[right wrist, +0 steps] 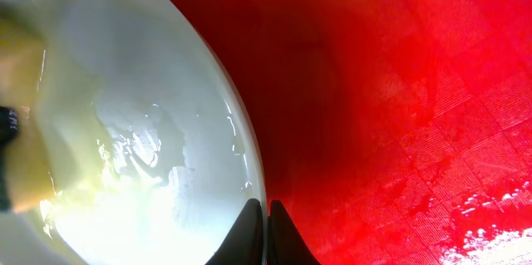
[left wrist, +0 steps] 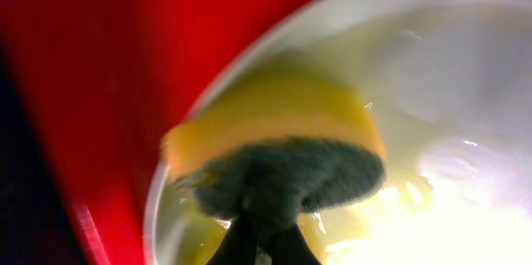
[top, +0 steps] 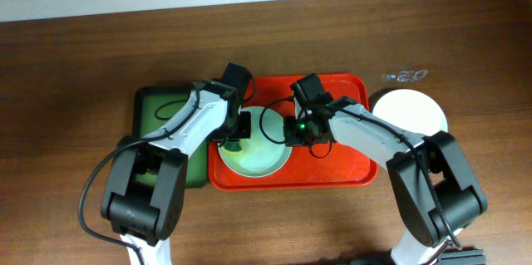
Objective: Clean dirty plates on tray and stack at the side
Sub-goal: 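Scrub the pale green plate with the sponge in the left gripper, then return the sponge to the green tray and move the left arm away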
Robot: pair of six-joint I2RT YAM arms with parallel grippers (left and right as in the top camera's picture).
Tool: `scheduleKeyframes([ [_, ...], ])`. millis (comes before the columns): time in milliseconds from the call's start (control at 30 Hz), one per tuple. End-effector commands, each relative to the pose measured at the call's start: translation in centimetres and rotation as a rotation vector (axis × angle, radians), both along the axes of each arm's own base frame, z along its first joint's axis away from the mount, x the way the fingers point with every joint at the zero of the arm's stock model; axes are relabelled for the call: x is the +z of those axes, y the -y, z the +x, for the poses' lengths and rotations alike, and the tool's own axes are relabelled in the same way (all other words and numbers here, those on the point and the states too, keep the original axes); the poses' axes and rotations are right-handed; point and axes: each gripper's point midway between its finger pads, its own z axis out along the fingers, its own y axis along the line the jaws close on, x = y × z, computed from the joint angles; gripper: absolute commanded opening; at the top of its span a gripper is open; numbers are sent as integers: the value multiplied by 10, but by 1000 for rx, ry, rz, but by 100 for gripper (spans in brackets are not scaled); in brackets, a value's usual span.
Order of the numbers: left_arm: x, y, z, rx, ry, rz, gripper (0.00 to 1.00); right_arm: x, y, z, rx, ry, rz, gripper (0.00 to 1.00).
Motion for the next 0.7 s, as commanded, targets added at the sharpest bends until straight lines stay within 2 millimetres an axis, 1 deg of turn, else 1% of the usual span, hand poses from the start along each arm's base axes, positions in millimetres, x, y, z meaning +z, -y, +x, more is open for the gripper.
scheduleKeyframes([
  [0,-1,72,-43,-156,-170,-358,0,-3,0,-2,6,-2,-12,4],
  [33,6,86,-45,-205,-169,-430,0,-3,0,-2,6,-2,-12,5],
  [67,12,87,-42,-234,-155,-437,0,-4,0,-3,7,-5,-14,5],
  [100,19,76,-36,-212,-146,-399,0,-4,0,-4,13,-8,-16,5],
  [133,26,61,-28,-189,-125,-335,0,-4,1,-4,16,-7,-18,4],
  [167,39,35,-17,-158,-78,-227,0,-4,1,-4,16,-7,-18,4],
  [233,90,-16,6,-100,76,-38,0,-4,0,-3,16,-4,-17,5],
  [267,114,-37,10,-75,134,41,0,-4,0,-3,16,-4,-17,4],
  [300,132,-64,8,-44,168,140,0,-4,0,-4,17,-5,-17,5],
  [333,137,-80,6,-13,170,196,0,-4,0,-4,17,-5,-17,5],
  [367,138,-104,4,77,161,256,1,-4,0,-4,17,-5,-17,5],
  [400,134,-116,5,130,152,259,0,-4,1,-4,16,-7,-18,4],
  [467,117,-136,10,192,151,257,0,-4,1,-4,17,-8,-18,5],
  [500,102,-143,7,208,137,263,0,-4,1,-4,17,-8,-18,5],
  [600,63,-151,0,226,133,265,0,-4,1,-4,17,-8,-18,5],
  [633,44,-153,-2,231,145,262,4,-4,1,-4,17,-8,-18,5],
  [667,35,-153,-3,222,156,257,5,-4,1,-4,16,-8,-18,5],
])
